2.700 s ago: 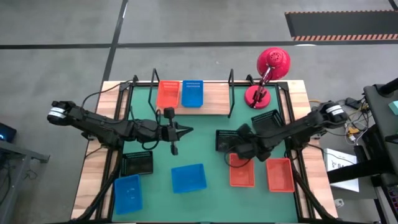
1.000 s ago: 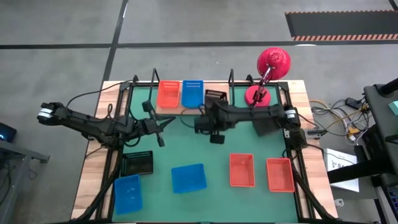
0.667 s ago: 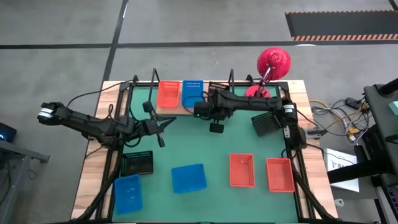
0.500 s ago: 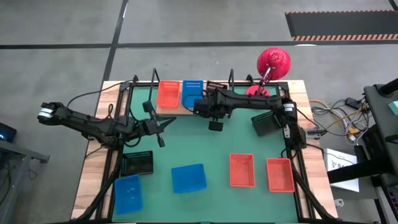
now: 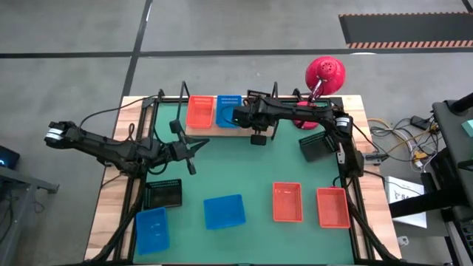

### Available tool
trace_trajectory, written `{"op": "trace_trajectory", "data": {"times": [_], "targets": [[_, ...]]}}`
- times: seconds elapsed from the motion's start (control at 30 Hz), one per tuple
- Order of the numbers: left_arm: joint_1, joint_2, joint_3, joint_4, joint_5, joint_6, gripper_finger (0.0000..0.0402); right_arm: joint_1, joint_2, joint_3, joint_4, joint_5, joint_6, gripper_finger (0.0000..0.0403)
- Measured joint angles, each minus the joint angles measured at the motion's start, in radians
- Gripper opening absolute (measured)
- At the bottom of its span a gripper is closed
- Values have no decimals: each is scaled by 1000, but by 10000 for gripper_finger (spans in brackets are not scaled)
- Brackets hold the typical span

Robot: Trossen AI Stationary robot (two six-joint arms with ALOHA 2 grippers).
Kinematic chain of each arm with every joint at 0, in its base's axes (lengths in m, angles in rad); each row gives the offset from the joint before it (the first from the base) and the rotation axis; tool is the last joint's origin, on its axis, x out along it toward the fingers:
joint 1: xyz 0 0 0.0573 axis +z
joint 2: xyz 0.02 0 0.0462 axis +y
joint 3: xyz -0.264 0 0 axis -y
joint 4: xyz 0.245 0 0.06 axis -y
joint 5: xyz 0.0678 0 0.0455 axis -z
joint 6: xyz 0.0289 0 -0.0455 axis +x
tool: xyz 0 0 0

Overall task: Stack baskets on shelf by color
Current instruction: Put the middle black basket on the shelf

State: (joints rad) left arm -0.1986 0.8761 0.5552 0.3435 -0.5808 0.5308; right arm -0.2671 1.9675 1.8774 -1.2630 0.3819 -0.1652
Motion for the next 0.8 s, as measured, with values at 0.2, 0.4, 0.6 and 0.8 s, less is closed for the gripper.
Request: {"op": "trace_trajectory", "data": {"times": [0.2, 0.4, 0.6, 0.8], "targets": [[0, 0, 0, 0, 0, 0, 0, -19, 0, -54, 65, -5, -31, 11], [0, 0, 0, -1, 0, 0, 0, -27, 0, -96, 150, -23, -63, 13], [0, 0, 0, 0, 0, 1, 0, -36, 0, -111, 151, -23, -63, 31], [0, 0, 0, 0, 0, 5, 0, -40, 0, -111, 154, -24, -62, 59]]}}
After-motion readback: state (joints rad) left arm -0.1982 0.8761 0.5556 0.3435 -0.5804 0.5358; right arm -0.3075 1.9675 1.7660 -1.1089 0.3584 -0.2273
